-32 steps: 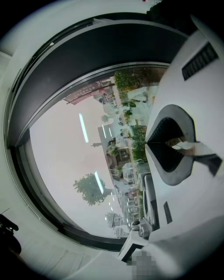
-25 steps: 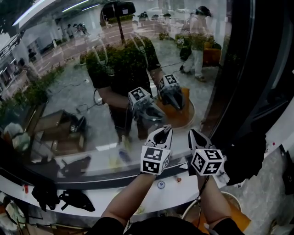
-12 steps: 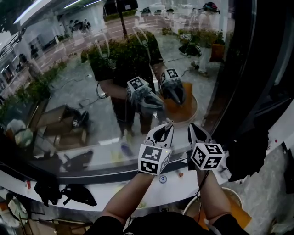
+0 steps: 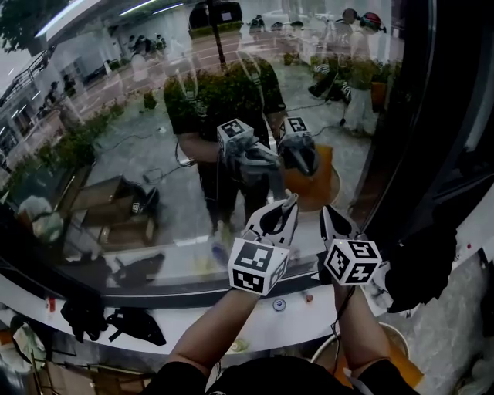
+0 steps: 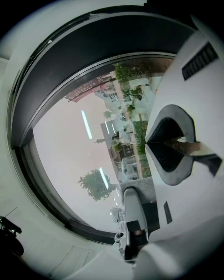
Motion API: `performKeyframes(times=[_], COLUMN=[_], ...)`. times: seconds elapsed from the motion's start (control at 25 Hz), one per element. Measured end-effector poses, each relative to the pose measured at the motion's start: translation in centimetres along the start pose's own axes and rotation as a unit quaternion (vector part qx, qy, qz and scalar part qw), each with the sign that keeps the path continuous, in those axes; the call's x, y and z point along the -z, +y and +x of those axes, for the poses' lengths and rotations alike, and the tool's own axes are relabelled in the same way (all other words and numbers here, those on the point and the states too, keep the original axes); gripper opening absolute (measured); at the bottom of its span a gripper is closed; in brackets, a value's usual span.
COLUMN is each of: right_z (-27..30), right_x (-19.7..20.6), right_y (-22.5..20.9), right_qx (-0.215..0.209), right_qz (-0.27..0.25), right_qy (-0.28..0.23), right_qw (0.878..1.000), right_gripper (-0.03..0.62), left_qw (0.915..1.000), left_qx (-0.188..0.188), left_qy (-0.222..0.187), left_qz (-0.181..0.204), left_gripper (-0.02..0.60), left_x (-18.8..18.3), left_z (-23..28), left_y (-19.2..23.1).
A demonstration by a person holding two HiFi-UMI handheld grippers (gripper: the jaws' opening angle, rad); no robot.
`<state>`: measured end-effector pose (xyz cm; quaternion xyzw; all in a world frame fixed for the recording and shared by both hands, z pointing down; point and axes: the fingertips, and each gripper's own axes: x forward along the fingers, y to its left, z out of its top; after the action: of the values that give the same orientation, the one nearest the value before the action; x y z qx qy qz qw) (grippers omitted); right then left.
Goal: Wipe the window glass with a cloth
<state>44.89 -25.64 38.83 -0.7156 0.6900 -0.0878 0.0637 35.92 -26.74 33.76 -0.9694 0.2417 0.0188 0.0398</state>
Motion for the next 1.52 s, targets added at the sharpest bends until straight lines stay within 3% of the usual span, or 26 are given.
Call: performKeyframes(times=[0.32, 0.44, 1.08, 1.52], right_z=[0.2, 0.4, 1.5, 1.8], right_x=[-2.2, -2.8, -2.5, -1.5], right_y=[2.1, 2.5, 3.2, 5.2], right_qx=[-0.017, -0.023, -0.051, -0.073], right_qz=[-0.008, -0.007, -0.012, 0.0], right_qy=[-0.019, -0.027, -0.019, -0.013], right_qw=[1.0, 0.999, 0.998, 0.997], right_gripper=[0.029, 0.029, 0.029, 0.029], left_qw=[0.9995, 0.999, 0.9991, 0.9966], left_qx=[0.006, 0.007, -0.037, -0.082], left_qy=[-0.03, -0.028, -0.016, -0.011], left_qz=[-0.011, -0.034, -0.009, 0.008], left_gripper=[0.031, 0.031, 0.031, 0.031], left_x=[-5.5, -6.3, -6.0, -5.9], left_z=[-0.6, -0.4, 0.5, -2.5], left_y=[1.2, 2.1, 4.9, 7.3])
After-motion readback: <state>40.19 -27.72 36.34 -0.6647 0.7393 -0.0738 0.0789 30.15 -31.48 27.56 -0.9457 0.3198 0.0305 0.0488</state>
